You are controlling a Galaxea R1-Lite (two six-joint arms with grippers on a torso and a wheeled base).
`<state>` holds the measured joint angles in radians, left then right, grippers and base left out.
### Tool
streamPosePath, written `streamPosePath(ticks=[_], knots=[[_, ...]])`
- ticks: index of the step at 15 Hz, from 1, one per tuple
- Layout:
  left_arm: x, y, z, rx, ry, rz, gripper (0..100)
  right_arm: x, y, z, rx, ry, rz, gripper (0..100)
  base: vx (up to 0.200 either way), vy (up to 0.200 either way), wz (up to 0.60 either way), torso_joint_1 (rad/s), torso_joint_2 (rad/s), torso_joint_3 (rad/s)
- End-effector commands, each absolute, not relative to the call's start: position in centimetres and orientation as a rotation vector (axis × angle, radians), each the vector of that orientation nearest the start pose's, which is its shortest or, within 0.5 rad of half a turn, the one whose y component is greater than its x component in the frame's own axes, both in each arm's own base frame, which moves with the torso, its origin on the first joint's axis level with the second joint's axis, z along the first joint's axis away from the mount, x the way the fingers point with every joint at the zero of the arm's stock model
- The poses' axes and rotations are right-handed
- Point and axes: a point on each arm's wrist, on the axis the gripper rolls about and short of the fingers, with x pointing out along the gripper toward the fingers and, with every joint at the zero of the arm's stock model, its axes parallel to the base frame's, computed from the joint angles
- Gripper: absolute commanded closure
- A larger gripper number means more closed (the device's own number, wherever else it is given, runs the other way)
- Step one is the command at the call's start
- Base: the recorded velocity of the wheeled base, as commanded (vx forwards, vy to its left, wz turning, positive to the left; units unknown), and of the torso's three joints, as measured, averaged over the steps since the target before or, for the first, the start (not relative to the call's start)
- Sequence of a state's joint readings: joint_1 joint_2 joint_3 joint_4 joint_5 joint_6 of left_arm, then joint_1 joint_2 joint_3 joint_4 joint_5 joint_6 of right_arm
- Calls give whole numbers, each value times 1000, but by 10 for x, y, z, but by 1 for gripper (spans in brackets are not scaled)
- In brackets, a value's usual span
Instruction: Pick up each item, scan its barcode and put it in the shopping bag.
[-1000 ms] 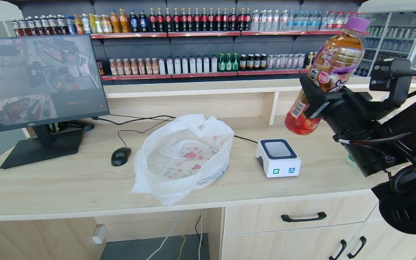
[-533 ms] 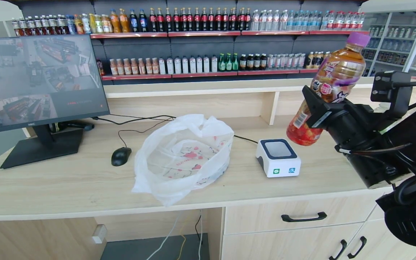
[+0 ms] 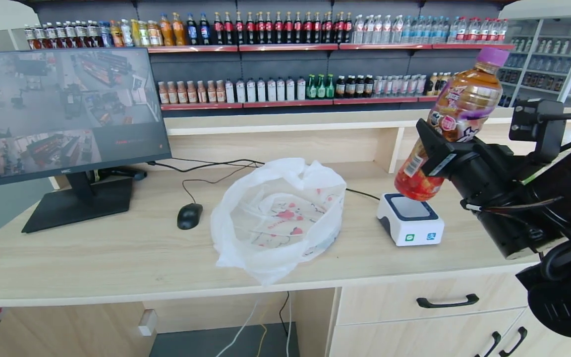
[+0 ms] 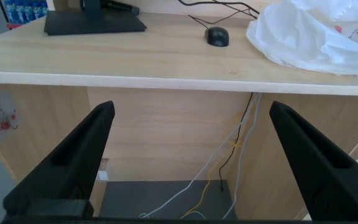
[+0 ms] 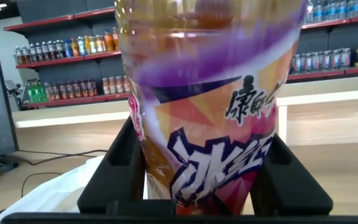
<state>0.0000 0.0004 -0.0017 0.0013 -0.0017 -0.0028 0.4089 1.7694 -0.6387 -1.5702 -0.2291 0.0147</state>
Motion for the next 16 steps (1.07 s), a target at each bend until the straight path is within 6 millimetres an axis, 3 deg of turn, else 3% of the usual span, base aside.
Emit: streamPosePath(ticks=[1, 6, 9, 11, 16], knots=[[-23, 0, 76, -3, 0, -2, 0, 271, 113, 212, 150, -418, 184, 100, 0, 200, 0, -2, -7, -2], [-23, 0, 76, -2, 0, -2, 0, 287, 121, 202, 74, -404, 218, 100, 0, 200, 0, 2, 2, 3], [-23, 0, 76, -2, 0, -2, 0, 298, 128, 193, 45, -389, 219, 100, 0, 0, 0, 0, 0, 0], [-23, 0, 76, -2, 0, -2, 0, 312, 141, 199, 63, -432, 235, 100, 0, 0, 0, 0, 0, 0], [-23, 0, 75, -2, 2, -2, 0, 335, 168, 180, 74, -417, 278, 100, 0, 0, 0, 0, 0, 0]])
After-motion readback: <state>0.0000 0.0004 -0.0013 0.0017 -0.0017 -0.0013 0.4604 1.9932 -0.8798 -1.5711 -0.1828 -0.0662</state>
